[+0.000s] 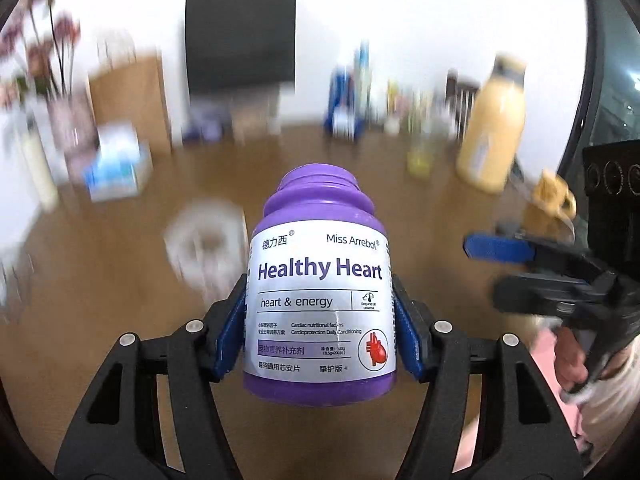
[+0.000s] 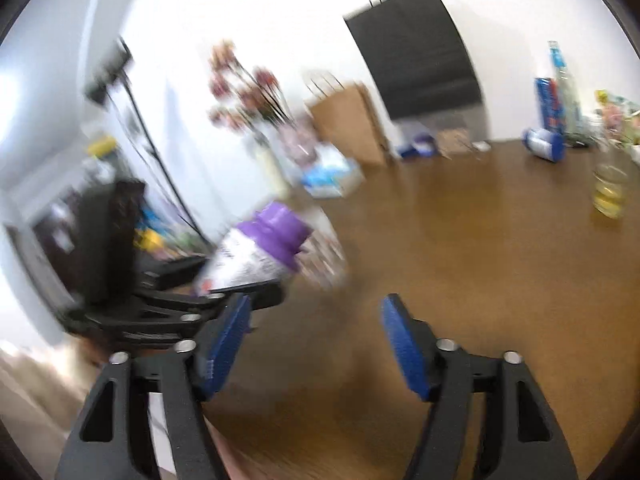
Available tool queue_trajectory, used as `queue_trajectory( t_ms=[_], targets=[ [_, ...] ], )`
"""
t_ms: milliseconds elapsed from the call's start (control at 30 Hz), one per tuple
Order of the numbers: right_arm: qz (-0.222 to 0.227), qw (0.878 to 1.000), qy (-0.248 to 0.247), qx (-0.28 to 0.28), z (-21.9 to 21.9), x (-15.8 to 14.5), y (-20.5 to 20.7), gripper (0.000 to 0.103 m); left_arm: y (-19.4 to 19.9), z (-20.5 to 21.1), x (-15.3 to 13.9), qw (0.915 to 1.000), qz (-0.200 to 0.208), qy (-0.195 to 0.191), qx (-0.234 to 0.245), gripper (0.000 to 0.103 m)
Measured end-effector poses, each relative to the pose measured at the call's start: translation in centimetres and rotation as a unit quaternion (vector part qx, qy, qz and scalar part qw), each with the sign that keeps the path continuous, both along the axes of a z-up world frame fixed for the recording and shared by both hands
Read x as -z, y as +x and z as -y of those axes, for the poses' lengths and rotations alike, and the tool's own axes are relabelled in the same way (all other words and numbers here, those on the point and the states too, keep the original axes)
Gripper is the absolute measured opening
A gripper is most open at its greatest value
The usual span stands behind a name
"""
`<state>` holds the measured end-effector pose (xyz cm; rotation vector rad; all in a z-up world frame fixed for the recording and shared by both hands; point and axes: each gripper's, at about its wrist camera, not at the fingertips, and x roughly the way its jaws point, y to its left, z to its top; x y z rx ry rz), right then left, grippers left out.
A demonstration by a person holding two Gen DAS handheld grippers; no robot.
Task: Flip cup upright
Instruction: 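Grasp the purple bottle with the left tool and lift it, then grasp the bottle upright with the right tool while the left tool releases it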
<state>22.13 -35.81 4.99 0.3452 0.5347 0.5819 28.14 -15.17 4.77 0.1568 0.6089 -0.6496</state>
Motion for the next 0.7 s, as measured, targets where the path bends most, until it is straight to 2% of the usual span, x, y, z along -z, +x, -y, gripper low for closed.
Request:
queue_trajectory(
  t_ms=[67,167,267,333,433,467,533,633,700],
  targets=[
    [0.016,0.999,0.044,-0.019,1.0,-2.6,1.6,0.082,1.0,0.9,-2.6,0.9984,0.050,-0.024,0.010,0.060],
    [0.020,0.995,0.085,-0.043,1.4,-5.7,4.8,0.082,2.1,1.8,-5.0,0.9923,0.108,-0.055,0.026,0.060],
    [0.033,0.991,0.100,-0.078,0.6,-8.1,8.4,0.082,3.6,4.0,-6.7,0.9855,0.161,-0.048,0.026,0.060],
    [0.030,0.991,0.102,-0.079,0.3,-9.0,10.8,0.083,4.7,5.2,-7.1,0.9812,0.188,-0.039,0.022,0.060],
    [0.014,0.988,0.134,-0.072,0.7,-9.2,14.8,0.078,6.3,5.2,-7.3,0.9795,0.195,-0.042,0.029,0.060],
    [0.001,0.987,0.147,-0.067,1.0,-8.8,16.1,0.070,7.0,5.2,-7.3,0.9793,0.195,-0.045,0.029,0.060],
    [-0.014,0.982,0.170,-0.075,1.0,-7.9,18.1,0.068,8.3,5.3,-7.1,0.9796,0.194,-0.043,0.030,0.060],
    [0.004,0.985,0.159,-0.060,1.1,-7.9,18.9,0.068,10.1,5.4,-6.7,0.9793,0.192,-0.040,0.050,0.061],
    [0.024,0.990,0.129,-0.045,0.8,-8.2,19.1,0.068,11.2,5.2,-6.3,0.9776,0.186,-0.044,0.089,0.074]
  ],
)
